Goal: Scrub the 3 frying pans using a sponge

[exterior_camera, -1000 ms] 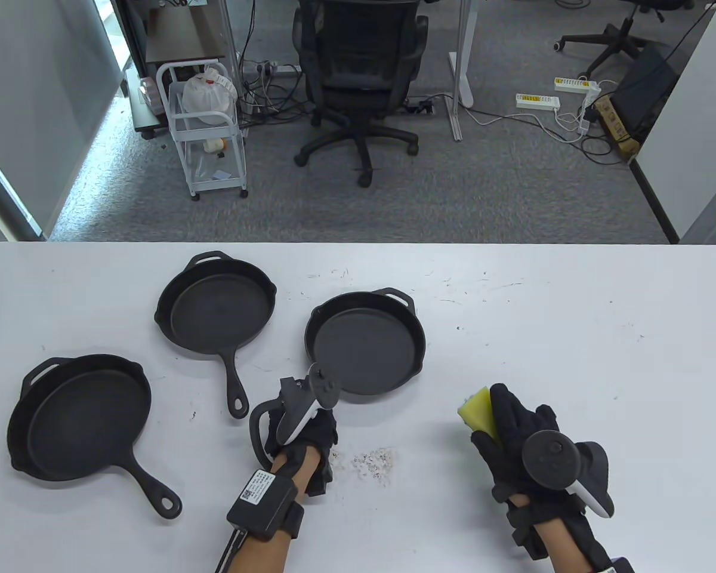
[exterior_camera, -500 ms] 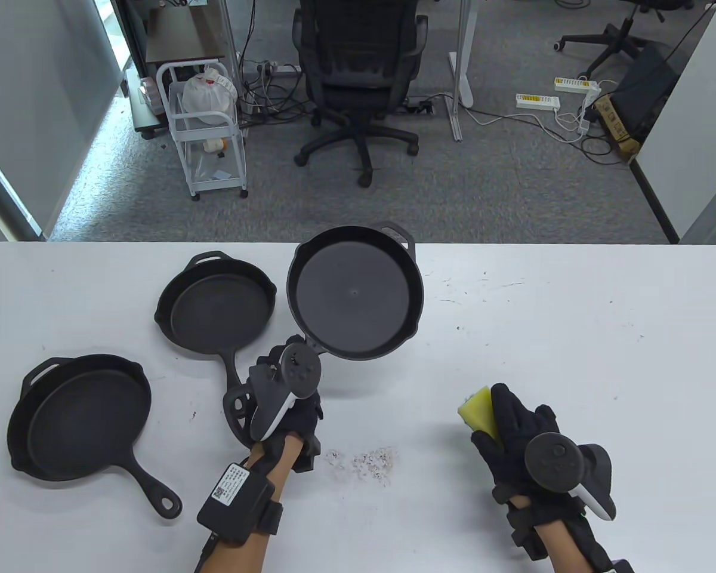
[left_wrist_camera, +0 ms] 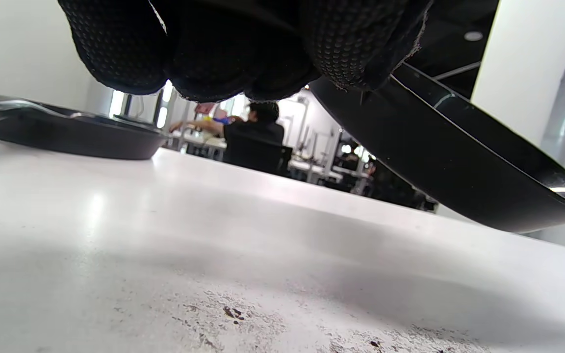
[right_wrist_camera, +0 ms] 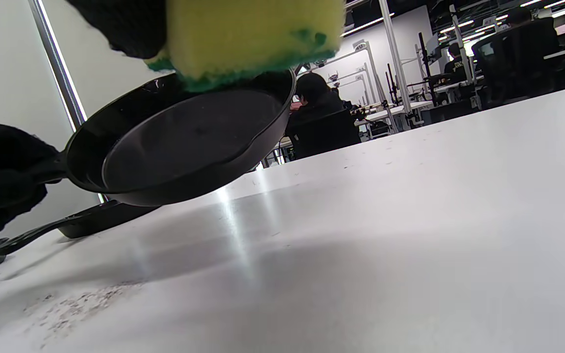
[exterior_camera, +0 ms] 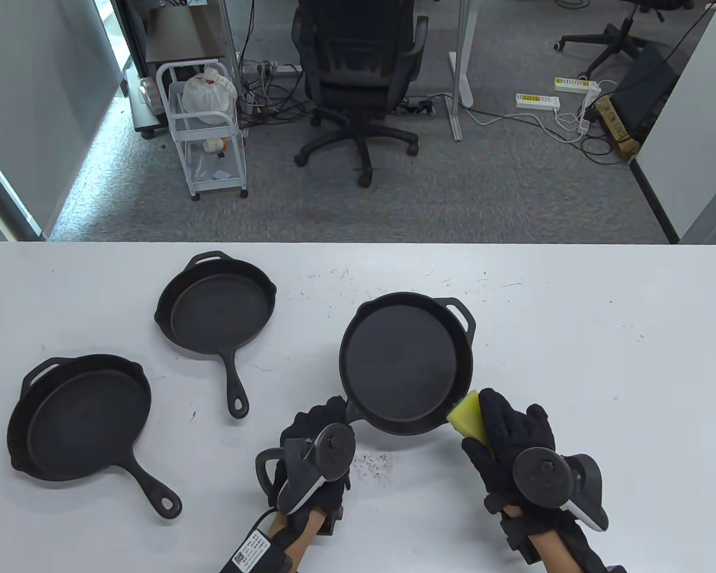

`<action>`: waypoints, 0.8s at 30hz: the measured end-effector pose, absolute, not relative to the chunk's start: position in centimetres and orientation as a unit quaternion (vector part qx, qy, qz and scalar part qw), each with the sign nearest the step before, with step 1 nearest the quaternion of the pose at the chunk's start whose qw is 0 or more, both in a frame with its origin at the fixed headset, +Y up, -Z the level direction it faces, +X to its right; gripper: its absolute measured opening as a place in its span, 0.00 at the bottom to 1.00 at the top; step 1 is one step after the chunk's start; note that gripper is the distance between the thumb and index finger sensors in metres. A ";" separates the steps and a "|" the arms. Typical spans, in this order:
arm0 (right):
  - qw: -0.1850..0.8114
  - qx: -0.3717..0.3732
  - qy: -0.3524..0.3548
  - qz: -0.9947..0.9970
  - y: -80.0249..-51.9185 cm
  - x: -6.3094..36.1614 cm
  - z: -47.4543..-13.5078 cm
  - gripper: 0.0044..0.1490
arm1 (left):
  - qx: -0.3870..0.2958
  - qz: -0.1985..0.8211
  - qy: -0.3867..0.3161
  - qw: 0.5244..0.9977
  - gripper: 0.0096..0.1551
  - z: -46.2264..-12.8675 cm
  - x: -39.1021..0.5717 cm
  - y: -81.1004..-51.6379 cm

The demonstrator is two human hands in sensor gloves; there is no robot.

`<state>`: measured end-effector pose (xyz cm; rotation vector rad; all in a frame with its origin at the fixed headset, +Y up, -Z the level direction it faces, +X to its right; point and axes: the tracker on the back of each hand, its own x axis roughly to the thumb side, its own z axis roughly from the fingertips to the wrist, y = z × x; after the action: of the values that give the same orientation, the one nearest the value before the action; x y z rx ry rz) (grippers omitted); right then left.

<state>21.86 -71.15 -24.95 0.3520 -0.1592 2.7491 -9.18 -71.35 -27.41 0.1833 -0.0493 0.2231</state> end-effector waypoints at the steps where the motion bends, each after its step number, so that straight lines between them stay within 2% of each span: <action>1: 0.179 0.129 -0.054 0.974 -71.2 21.6 -25.0 0.50 | 0.098 0.116 -0.026 0.988 0.37 -27.3 -9.2 -71.5; 5: 0.167 0.161 -0.013 0.973 -70.6 19.4 -25.9 0.48 | 0.094 0.132 -0.039 0.986 0.37 -26.8 -9.2 -71.8; 8: 0.094 0.168 0.002 0.981 -69.9 16.9 -27.0 0.46 | 0.089 0.131 -0.050 0.986 0.37 -26.6 -8.9 -72.0; 11: 0.009 0.185 0.054 0.981 -70.0 13.5 -28.3 0.43 | 0.088 0.133 -0.066 0.985 0.37 -26.3 -8.9 -71.9; 13: -0.007 0.201 0.063 0.978 -70.2 11.8 -28.9 0.43 | 0.098 0.144 -0.076 0.982 0.37 -26.0 -8.7 -71.7; 17: -0.047 0.202 0.010 0.978 -69.4 9.0 -29.9 0.43 | 0.120 0.114 -0.091 0.982 0.37 -25.4 -8.3 -71.4; 20: -0.051 0.159 -0.012 0.986 -68.4 8.4 -31.1 0.44 | 0.102 0.142 -0.101 0.979 0.37 -25.4 -8.5 -71.5; 24: -0.035 0.073 -0.053 0.995 -67.3 10.3 -33.2 0.45 | 0.128 0.134 -0.114 0.976 0.37 -24.8 -8.4 -70.9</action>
<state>10.29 -67.30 -33.21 0.2359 -0.1688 3.1980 -8.44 -70.94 -24.80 0.2572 -0.2295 0.2700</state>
